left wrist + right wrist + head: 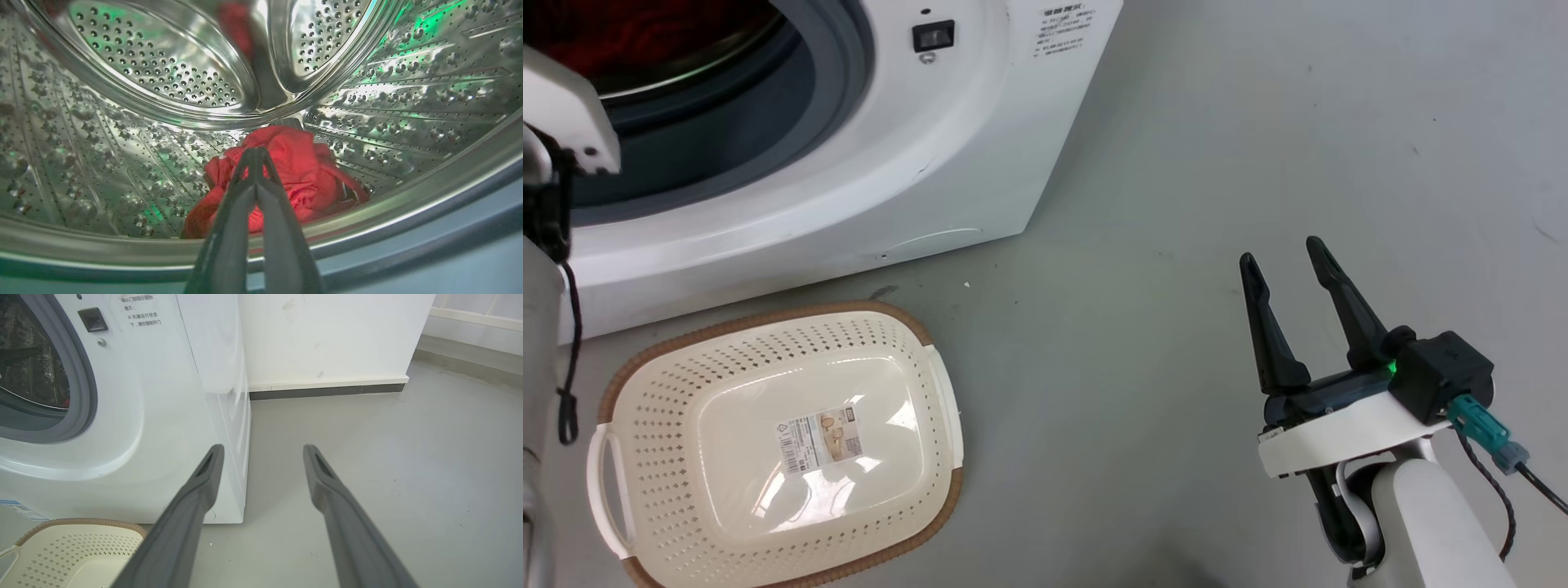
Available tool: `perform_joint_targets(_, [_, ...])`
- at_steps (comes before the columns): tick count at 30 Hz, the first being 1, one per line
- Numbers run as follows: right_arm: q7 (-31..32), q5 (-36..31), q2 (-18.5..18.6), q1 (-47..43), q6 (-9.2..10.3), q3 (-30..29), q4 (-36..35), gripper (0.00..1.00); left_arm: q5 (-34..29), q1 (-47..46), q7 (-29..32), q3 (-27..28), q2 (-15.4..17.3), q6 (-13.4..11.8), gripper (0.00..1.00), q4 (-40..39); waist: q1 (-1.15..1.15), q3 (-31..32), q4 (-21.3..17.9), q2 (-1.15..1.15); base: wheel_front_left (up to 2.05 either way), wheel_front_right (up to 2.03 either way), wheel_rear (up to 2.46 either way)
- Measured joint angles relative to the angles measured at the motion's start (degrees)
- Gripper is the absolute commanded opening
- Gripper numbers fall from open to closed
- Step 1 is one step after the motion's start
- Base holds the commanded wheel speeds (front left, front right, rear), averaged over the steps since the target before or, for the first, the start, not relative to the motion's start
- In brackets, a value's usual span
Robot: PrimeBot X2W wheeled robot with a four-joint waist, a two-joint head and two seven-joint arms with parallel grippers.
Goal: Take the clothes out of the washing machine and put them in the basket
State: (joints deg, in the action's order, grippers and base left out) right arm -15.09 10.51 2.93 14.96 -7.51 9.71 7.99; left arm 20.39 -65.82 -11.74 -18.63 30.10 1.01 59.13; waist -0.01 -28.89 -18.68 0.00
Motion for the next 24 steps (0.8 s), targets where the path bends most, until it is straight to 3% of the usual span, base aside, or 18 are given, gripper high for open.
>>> perform_joint_targets(7, [0.0, 0.0, 0.0, -0.6, 0.0, -0.6, 0.6, 1.0, 1.5, 3.4, -2.5, 0.1, -2.6, 1.2, 0.0, 2.4, 0.0, 1.5, 1.6, 0.0, 0.0, 0.0, 0.0])
perform_joint_targets(20, [0.0, 0.5, 0.0, -0.5, 0.0, 0.2, 0.7, 1.0, 2.0, 0.8, -3.1, -0.2, -2.2, 2.4, 0.0, 4.9, 0.01, 0.5, 1.1, 0.0, 0.0, 0.0, 0.0])
perform_joint_targets(21, [0.0, 0.6, 0.0, -0.5, 0.0, 0.2, 0.7, 1.0, 2.0, 0.7, -3.1, -0.2, -2.2, 2.4, 0.14, 5.0, 0.01, 0.4, 0.9, 0.0, 0.0, 0.0, 0.0])
perform_joint_targets(22, [0.0, 0.6, 0.0, -0.4, 0.0, 0.3, 0.6, 1.0, 2.0, 0.5, -3.1, -0.2, -2.3, 2.4, 0.48, 5.1, 0.01, 0.3, 0.8, 0.0, 0.0, 0.0, 0.0])
perform_joint_targets(23, [0.0, 0.7, 0.0, -0.4, -0.01, 0.3, 0.6, 1.0, 2.0, 0.2, -3.1, -0.3, -2.2, 2.4, 1.0, 5.3, 0.01, 0.1, 0.7, 0.0, 0.0, 0.0, 0.0])
perform_joint_targets(24, [0.0, 0.8, 0.0, -0.4, 0.0, 0.4, 0.5, 1.0, 2.0, -0.4, -3.1, -0.3, -2.1, 2.5, 1.0, 5.4, 0.01, 0.0, 0.6, 0.0, 0.0, 0.0, 0.0])
